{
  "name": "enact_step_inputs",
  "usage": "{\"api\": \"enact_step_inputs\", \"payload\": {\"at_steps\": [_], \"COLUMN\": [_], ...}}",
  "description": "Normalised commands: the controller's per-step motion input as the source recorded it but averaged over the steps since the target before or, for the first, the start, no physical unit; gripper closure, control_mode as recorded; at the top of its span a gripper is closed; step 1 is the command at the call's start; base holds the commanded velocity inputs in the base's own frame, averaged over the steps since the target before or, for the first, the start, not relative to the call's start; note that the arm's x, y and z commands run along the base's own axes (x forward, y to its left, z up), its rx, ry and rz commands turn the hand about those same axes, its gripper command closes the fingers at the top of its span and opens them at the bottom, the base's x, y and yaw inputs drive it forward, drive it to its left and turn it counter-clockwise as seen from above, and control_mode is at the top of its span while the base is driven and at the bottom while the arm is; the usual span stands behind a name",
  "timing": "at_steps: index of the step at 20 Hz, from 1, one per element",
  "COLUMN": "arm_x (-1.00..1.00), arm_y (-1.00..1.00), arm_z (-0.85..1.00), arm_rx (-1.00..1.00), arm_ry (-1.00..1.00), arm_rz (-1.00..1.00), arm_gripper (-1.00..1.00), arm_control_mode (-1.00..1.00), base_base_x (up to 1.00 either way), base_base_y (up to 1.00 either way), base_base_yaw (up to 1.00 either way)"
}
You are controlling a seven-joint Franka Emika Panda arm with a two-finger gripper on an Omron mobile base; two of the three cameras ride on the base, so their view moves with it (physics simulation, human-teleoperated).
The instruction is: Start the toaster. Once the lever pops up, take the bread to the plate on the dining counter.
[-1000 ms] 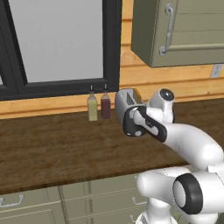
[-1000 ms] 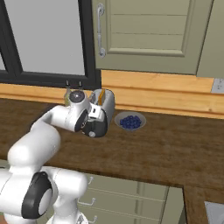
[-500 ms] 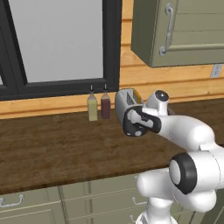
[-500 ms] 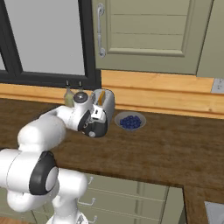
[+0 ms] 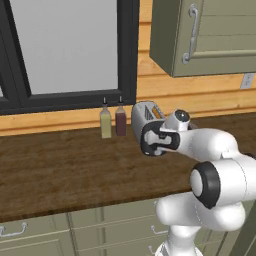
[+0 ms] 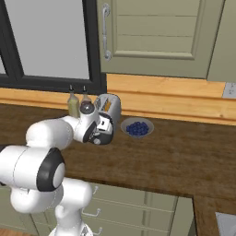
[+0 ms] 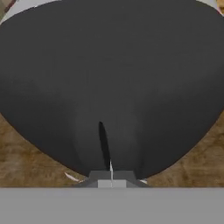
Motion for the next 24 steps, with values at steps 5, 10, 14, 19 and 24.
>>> {"api": "enact_step_inputs", "payload": {"at_steps": [5,10,14,19,24], "arm_x": [-0.01,-0.01,-0.80,-0.81,-0.17], "arm_y": [0.03,0.06,0.17,0.06,0.00], "arm_z": [-0.74,-0.48,0.41,0.87,1.00], "arm_rx": [0.00,0.00,0.00,0.00,0.00], "arm_ry": [0.04,0.00,-0.17,-0.13,-0.01], "arm_rz": [0.00,0.00,0.00,-0.04,-0.12], "arm_gripper": [1.00,1.00,1.00,1.00,1.00], "arm_control_mode": [-1.00,-1.00,-1.00,-1.00,-1.00], "base_base_x": [0.00,0.00,0.00,0.00,0.00], "base_base_y": [0.00,0.00,0.00,0.00,0.00], "base_base_yaw": [0.00,0.00,0.00,0.00,0.00]}}
